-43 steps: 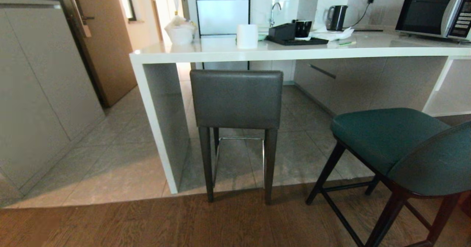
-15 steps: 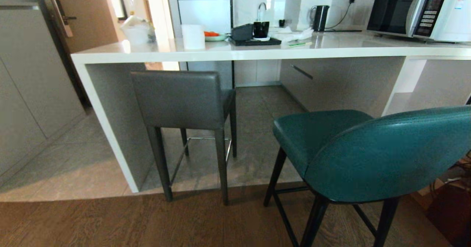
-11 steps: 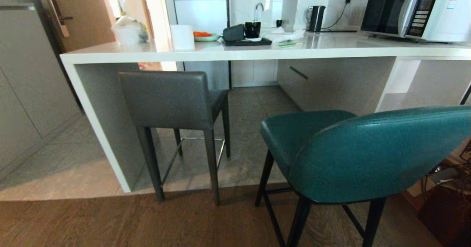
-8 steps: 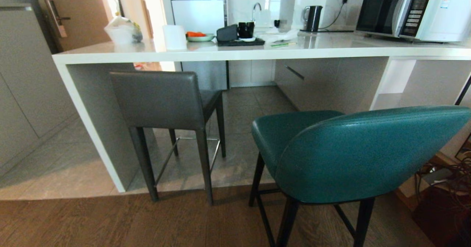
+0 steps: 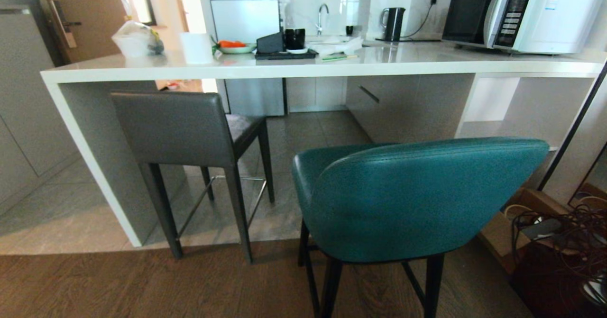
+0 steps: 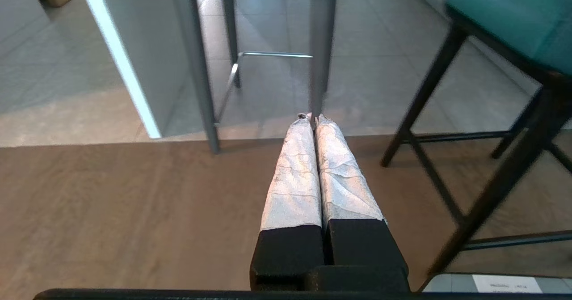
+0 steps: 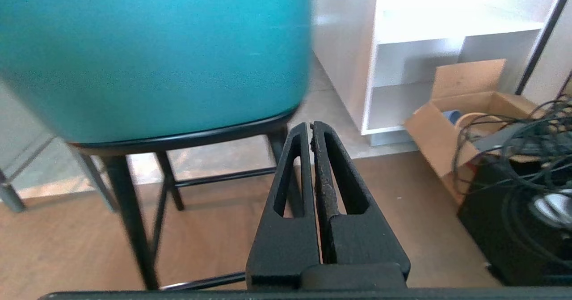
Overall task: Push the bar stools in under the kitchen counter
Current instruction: Push the blue chair back under the dining table
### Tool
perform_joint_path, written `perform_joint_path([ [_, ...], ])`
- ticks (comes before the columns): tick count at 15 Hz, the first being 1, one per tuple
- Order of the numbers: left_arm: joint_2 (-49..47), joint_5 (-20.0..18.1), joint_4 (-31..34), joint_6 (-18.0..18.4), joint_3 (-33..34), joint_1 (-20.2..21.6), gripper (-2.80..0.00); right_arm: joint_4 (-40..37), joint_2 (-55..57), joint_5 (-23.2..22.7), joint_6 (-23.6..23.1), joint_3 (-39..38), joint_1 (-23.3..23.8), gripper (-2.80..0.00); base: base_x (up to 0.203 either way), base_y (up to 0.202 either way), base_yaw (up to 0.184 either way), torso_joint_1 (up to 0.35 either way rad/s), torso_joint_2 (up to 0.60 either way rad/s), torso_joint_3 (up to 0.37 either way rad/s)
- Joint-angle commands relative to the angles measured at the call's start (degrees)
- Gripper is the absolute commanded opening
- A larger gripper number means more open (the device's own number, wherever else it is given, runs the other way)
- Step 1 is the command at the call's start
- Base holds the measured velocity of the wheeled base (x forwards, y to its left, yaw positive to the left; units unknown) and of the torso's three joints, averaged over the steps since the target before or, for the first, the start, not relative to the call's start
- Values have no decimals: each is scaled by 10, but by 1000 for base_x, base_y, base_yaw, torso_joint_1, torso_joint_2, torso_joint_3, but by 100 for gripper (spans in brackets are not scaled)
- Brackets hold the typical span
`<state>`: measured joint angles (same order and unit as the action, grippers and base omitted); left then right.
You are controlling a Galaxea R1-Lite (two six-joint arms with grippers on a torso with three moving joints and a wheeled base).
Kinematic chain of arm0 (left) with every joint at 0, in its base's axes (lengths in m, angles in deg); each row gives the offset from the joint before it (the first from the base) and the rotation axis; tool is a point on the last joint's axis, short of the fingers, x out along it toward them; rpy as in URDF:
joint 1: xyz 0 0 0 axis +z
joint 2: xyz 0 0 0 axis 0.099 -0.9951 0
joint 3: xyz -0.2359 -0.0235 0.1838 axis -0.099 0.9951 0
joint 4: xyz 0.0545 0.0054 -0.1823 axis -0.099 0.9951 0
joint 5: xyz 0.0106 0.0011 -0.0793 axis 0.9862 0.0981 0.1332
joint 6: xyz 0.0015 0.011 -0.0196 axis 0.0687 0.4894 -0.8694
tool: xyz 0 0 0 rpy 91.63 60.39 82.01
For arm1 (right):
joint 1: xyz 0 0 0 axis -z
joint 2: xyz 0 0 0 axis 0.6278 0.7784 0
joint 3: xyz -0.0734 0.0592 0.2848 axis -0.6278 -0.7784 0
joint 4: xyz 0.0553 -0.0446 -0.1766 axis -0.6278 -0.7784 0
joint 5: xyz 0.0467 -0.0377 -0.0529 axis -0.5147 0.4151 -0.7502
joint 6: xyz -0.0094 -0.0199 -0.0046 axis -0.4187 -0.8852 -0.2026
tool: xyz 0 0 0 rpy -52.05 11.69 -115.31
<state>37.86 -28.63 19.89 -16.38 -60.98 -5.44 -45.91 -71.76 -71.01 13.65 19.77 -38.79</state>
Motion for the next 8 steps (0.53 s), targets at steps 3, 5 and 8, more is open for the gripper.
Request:
perform_joint_path([
  [3,3,0,0,0,0,0,-280,0,0,0,1,-14,0,-280,0,-193,2,2,5,2],
  [5,3,0,0,0,0,-1,-280,1,0,0,0,-13,0,-280,0,-195,-2,0,2,2],
  [8,3,1,0,-1,0,0,-280,1,0,0,0,-14,0,-280,0,-196,3,2,4,-1],
])
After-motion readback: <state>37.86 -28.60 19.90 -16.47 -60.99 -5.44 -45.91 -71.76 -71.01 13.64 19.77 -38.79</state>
